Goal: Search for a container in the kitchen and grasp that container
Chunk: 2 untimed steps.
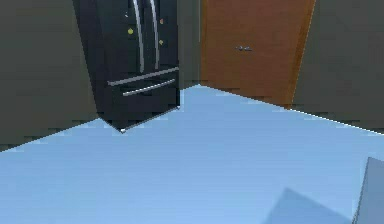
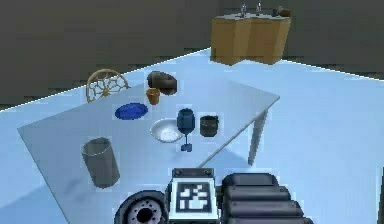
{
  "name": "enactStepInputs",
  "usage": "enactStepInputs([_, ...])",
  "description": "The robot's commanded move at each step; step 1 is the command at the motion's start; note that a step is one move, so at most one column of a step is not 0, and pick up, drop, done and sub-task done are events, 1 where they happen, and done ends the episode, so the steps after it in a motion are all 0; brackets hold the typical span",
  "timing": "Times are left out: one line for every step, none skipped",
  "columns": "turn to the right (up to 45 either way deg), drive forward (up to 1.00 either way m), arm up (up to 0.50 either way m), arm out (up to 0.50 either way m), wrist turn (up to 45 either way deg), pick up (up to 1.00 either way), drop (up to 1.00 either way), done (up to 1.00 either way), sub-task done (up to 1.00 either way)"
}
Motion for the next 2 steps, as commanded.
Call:
enactStepInputs([0.0, 0.00, 0.00, 0.46, 0.0, 0.00, 0.00, 0.00, 0.00])
enactStepInputs([0.0, 0.00, 0.00, 0.00, 45.0, 0.00, 0.00, 0.00, 0.00])
